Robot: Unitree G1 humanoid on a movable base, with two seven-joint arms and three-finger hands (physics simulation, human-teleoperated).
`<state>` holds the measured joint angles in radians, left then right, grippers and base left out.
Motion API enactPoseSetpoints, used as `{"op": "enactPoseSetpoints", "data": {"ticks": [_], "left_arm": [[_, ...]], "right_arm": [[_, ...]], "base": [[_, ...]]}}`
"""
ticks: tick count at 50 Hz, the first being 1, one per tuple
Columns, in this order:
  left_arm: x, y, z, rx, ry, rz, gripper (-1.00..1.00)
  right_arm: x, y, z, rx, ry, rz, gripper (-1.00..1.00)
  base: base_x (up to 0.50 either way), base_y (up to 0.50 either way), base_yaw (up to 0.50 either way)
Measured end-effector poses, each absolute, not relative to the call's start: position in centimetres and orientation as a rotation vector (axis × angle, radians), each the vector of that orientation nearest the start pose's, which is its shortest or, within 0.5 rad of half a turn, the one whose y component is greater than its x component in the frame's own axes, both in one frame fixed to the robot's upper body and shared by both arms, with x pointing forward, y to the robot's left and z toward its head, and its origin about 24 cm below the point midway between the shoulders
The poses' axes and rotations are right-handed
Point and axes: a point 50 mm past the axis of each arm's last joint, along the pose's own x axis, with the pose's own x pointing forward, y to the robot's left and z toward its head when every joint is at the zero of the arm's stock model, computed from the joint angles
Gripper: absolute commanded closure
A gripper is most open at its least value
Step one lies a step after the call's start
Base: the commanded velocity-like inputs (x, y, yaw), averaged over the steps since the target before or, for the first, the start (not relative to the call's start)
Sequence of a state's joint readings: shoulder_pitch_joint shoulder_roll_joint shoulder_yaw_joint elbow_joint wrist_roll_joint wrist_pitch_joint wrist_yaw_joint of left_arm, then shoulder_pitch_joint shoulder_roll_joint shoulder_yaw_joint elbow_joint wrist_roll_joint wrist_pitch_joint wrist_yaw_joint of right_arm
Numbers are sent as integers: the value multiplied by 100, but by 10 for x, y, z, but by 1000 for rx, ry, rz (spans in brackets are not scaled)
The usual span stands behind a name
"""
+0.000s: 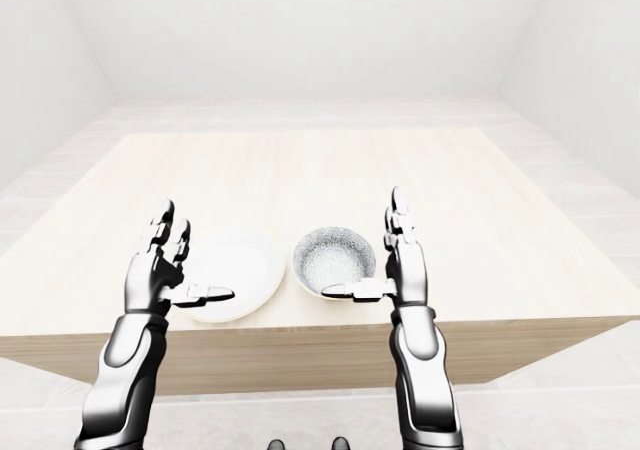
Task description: Put the bowl on the plate.
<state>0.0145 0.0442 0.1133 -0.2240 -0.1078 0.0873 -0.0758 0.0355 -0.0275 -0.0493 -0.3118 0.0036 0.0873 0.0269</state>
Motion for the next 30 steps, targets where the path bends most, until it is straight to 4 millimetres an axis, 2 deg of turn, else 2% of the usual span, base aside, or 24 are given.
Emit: {"op": "enactPoseSetpoints", "data": {"ticks": [5, 17, 30], "left_arm": [[247, 182, 88, -52, -151, 22, -100], [246, 187, 94, -52, -176, 31, -100], [247, 189, 92, -48, -167, 41, -100]], "right_arm": [[240, -166, 101, -43, -206, -32, -100], [237, -165, 105, -52, -223, -23, -100], [236, -165, 106, -57, -225, -15, -100]], "base": [[0, 26, 0], [0, 45, 0], [0, 1, 0]]}}
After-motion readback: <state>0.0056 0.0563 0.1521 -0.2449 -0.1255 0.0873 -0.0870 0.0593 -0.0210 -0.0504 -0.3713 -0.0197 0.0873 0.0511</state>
